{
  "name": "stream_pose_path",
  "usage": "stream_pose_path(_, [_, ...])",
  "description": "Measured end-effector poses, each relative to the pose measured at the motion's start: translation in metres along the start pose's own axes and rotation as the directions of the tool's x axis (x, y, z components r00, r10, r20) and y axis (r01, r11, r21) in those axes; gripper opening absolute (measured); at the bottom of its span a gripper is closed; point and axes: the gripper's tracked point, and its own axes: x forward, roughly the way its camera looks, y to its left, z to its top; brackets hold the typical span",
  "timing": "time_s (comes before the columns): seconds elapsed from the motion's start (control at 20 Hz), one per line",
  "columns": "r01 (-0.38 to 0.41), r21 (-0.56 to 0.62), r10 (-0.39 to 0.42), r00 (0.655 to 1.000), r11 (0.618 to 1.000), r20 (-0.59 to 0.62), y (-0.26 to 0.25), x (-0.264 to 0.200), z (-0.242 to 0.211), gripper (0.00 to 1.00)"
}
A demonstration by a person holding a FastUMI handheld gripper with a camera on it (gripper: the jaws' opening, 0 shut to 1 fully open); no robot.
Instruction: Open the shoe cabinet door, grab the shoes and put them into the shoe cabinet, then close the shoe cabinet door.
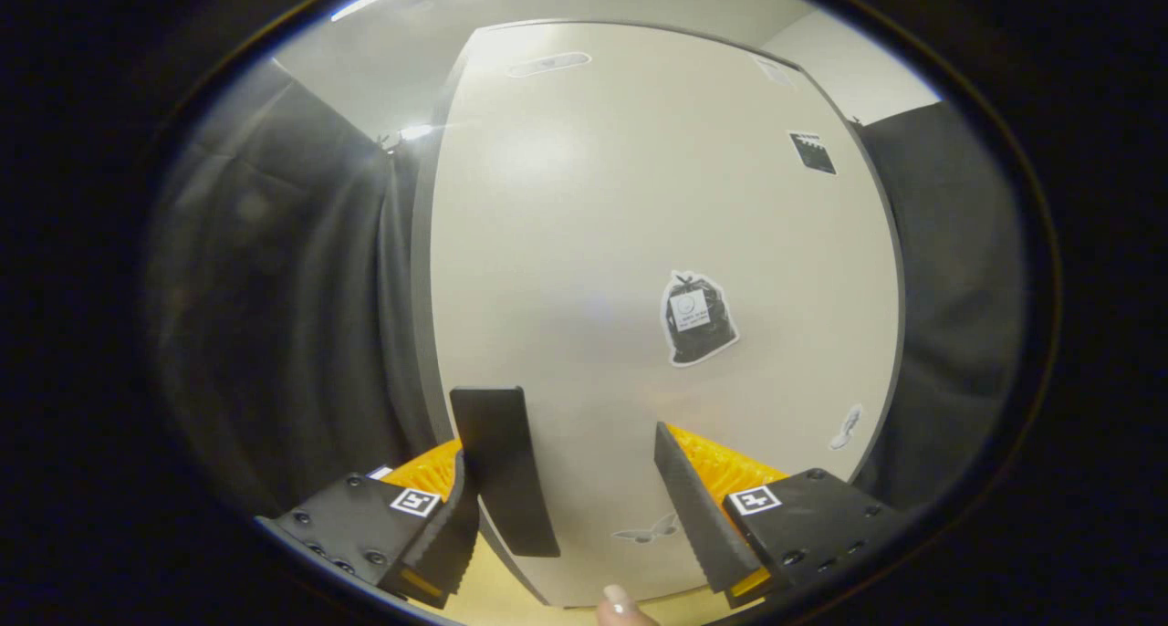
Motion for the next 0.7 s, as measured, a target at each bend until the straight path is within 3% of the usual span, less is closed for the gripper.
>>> stream_pose_path(0.7, [-0.035, 0.029, 0.034, 0.999, 0.999, 0.009, 0.0076, -0.0017, -0.0010, 0.99])
